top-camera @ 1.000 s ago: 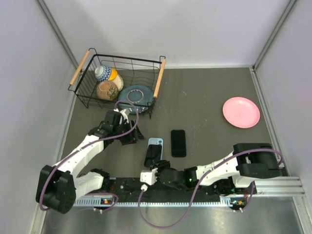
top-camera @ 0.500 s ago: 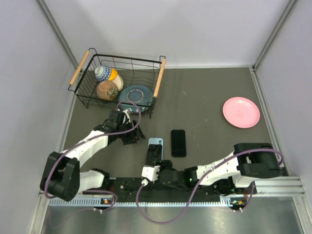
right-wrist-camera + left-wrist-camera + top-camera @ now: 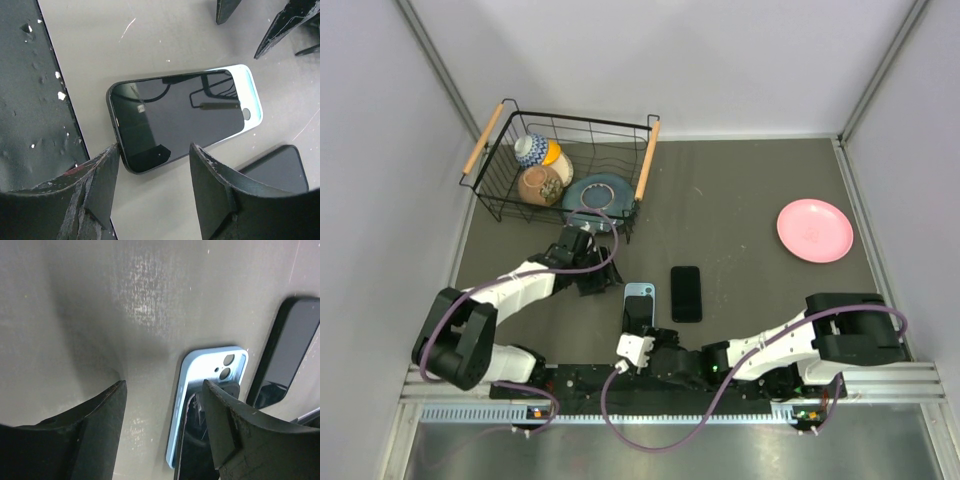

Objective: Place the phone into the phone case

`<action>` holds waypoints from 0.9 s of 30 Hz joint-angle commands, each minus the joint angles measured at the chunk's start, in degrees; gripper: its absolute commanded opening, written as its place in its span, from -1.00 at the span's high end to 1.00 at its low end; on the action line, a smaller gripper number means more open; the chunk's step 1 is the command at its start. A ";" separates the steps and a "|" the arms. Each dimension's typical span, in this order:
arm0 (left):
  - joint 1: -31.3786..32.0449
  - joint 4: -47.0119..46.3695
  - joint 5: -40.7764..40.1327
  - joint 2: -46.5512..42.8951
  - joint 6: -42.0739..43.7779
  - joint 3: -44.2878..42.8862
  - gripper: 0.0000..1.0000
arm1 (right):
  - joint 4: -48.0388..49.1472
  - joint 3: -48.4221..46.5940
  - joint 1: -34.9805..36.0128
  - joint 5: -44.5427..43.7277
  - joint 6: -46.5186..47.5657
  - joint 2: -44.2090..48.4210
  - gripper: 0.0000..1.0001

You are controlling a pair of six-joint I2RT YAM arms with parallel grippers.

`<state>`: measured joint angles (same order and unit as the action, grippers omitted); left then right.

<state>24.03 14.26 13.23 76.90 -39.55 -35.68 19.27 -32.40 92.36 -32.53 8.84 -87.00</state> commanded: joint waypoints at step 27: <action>4.18 -3.36 -8.66 12.93 -1.05 -4.40 -0.04 | 3.50 0.76 -0.33 -3.33 -2.51 0.87 -0.24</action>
<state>27.42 5.72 12.05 88.64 -43.53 -41.50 19.97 -31.48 92.36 -33.63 6.37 -87.20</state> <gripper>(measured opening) 0.545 0.618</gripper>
